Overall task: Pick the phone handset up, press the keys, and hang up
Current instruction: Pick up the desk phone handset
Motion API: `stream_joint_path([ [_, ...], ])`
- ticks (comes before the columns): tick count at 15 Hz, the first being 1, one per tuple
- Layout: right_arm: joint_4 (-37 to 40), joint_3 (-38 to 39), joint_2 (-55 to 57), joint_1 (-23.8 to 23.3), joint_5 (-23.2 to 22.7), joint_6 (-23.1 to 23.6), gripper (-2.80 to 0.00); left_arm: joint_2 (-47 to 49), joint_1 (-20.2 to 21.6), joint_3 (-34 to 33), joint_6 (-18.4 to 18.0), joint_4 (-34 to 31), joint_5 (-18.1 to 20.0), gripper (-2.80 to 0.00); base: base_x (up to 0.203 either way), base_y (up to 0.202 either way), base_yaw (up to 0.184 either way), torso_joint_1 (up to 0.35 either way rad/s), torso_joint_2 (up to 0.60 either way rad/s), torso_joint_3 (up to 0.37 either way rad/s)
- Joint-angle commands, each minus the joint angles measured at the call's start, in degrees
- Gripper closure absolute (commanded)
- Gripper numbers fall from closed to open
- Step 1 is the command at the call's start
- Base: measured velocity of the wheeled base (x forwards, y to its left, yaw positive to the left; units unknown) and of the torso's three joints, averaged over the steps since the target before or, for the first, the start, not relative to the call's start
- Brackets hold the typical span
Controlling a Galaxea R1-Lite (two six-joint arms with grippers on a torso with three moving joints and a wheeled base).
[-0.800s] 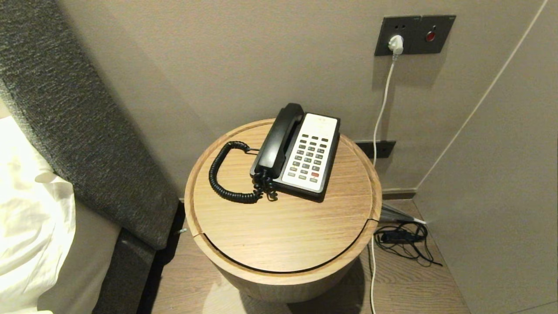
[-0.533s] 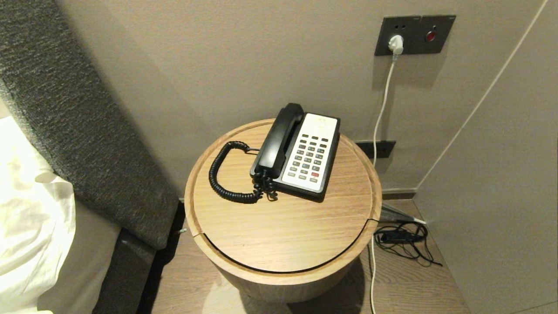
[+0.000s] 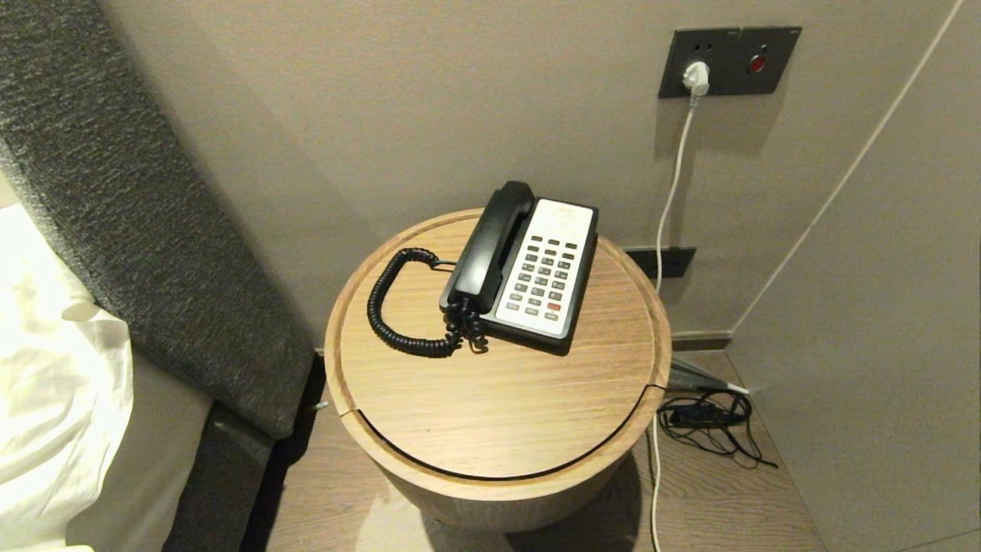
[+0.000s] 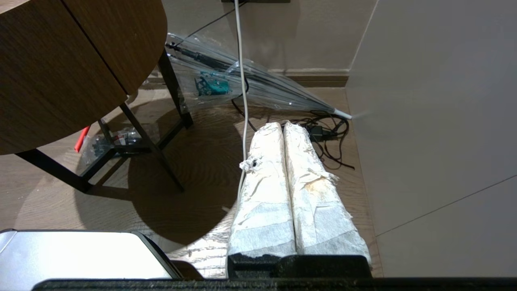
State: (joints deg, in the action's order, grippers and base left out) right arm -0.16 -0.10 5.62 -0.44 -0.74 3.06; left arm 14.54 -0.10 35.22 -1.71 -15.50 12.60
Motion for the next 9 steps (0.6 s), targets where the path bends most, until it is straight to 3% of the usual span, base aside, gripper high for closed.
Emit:
stream_joint_path([
  [1, -0.02, 0.04, 0.01, 0.0, -0.05, 0.04, 0.0, 19.51, -0.12, 17.64, 0.38, -1.54, 3.34, 0.0, 0.0, 0.0, 0.0, 0.0, 0.0, 0.0],
  [4, -0.02, 0.01, 0.01, 0.0, -0.05, 0.11, 0.0, 41.93, -3.0, 38.99, 1.4, -7.51, 8.87, 0.0, 0.0, 0.0, 0.0, 0.0, 0.0, 0.0],
  [7, -0.02, 0.01, 0.01, 0.0, -0.05, 0.11, 0.0, 54.68, -13.95, 47.39, 2.91, -18.75, 12.32, 0.0, 0.0, 0.0, 0.0, 0.0, 0.0, 0.0],
  [9, -0.02, 0.01, 0.01, 0.0, -0.05, 0.02, 0.0, 60.99, -21.71, 50.4, 7.77, -21.47, 12.84, 0.0, 0.0, 0.0, 0.0, 0.0, 0.0, 0.0],
])
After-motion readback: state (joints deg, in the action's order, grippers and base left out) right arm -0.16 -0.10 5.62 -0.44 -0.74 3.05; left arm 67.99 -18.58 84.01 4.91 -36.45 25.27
